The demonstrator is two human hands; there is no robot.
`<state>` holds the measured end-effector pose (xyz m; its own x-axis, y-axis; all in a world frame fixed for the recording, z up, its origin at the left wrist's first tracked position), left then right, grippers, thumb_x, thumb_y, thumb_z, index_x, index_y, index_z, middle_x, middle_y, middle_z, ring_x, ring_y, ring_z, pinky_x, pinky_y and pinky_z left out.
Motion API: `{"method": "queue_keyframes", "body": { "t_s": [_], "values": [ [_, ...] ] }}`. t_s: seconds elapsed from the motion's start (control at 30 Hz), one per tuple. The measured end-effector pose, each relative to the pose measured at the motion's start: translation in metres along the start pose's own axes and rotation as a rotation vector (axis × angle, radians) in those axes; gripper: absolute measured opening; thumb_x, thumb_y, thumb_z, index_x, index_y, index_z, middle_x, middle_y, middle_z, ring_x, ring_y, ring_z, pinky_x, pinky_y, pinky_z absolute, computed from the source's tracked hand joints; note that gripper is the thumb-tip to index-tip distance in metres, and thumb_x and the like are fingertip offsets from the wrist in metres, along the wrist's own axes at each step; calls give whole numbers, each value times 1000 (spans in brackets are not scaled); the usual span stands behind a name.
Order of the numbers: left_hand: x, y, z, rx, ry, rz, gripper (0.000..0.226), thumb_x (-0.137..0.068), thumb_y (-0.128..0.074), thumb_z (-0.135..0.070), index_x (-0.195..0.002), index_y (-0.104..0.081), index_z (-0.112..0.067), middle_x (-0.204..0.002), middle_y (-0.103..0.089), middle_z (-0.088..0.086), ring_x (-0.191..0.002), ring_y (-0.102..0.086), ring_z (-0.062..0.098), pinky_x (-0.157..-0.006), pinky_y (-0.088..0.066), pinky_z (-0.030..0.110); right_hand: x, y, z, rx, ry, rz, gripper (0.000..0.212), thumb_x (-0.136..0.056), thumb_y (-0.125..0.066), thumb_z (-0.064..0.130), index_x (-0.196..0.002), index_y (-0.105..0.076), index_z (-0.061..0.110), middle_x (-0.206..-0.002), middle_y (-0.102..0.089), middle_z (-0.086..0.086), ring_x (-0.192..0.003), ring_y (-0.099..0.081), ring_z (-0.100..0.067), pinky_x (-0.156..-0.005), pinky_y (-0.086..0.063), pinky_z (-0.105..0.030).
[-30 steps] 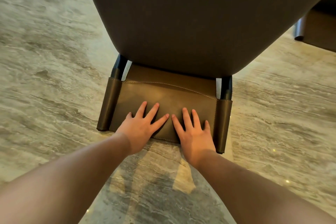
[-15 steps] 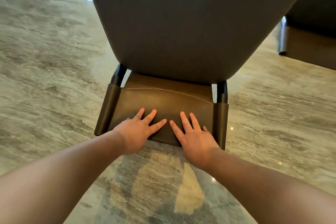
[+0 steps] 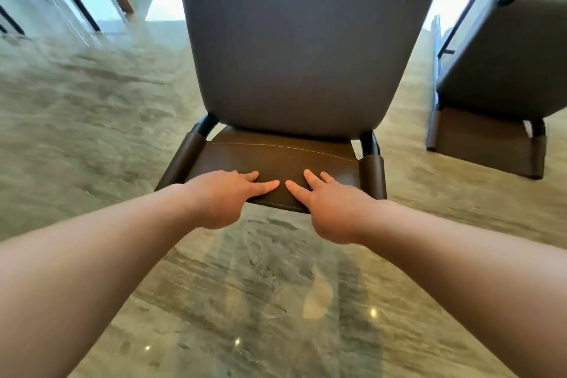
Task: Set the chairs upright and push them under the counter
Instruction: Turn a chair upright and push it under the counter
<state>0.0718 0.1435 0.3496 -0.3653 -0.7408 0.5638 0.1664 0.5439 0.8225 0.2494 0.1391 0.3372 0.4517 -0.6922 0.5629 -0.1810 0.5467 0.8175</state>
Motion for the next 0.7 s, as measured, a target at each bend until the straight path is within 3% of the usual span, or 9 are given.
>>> {"method": "queue_keyframes", "body": {
  "t_s": [0.17, 0.27, 0.37, 0.47, 0.53, 0.6, 0.7],
  "values": [
    [11, 126, 4, 31, 12, -41, 94, -83, -32, 1, -144, -1, -64, -163, -18, -10, -140, -37, 21, -103, -37, 29, 25, 119, -28, -59, 44, -54, 81, -91, -39, 1, -151, 4, 34, -163, -1, -5, -147, -10, -34, -113, -27, -49],
    [13, 197, 18, 19, 2, -108, 92, -82, -32, -1, -144, -7, -64, -160, -29, -8, -138, -40, 19, -104, -36, 28, 31, 190, -44, -51, 73, -125, 74, -89, -36, -1, -151, -9, 30, -159, -18, -7, -140, -28, -35, -109, -35, -47],
    [12, 268, 37, -45, -31, -216, 88, -80, -35, -3, -147, -16, -57, -155, -38, -13, -130, -49, 18, -97, -39, 27, 32, 266, -60, -34, 80, -255, 62, -85, -38, 0, -141, -28, 25, -137, -44, -8, -111, -54, -33, -87, -50, -46],
    [7, 330, 52, -104, -116, -328, 82, -80, -38, -4, -151, -22, -41, -148, -44, -13, -116, -58, 23, -82, -46, 32, 33, 333, -76, 17, 29, -426, 50, -83, -42, 0, -127, -37, 24, -117, -49, -5, -86, -59, -30, -64, -51, -42],
    [2, 370, 63, -133, -164, -418, 84, -78, -42, 1, -154, -22, -29, -151, -42, -1, -127, -51, 28, -93, -47, 39, 32, 378, -88, 75, -29, -551, 50, -81, -48, 1, -126, -41, 21, -116, -48, -6, -84, -57, -30, -55, -45, -38],
    [-6, 413, 75, -212, -177, -531, 89, -74, -43, 5, -155, -22, -23, -159, -30, 9, -144, -32, 32, -114, -31, 45, 27, 421, -100, 140, -61, -680, 57, -74, -59, -1, -128, -50, 13, -122, -51, -16, -95, -58, -37, -67, -52, -42],
    [-22, 462, 84, -327, -163, -758, 88, -66, -44, -1, -151, -33, -19, -156, -34, 14, -143, -33, 36, -111, -32, 57, 13, 472, -119, 254, -160, -828, 65, -68, -70, 3, -131, -54, 9, -132, -52, -25, -120, -52, -42, -97, -44, -56]
  ]
}}
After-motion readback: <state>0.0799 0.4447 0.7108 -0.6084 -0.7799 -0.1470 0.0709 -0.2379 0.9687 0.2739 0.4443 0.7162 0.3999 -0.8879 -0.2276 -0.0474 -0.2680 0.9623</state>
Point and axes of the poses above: each hand's wrist, its own x-axis away from the middle knuckle, its own y-axis out of the back of the hand, z = x × y, the point moved 5 cm from there along -x, towards the middle knuckle
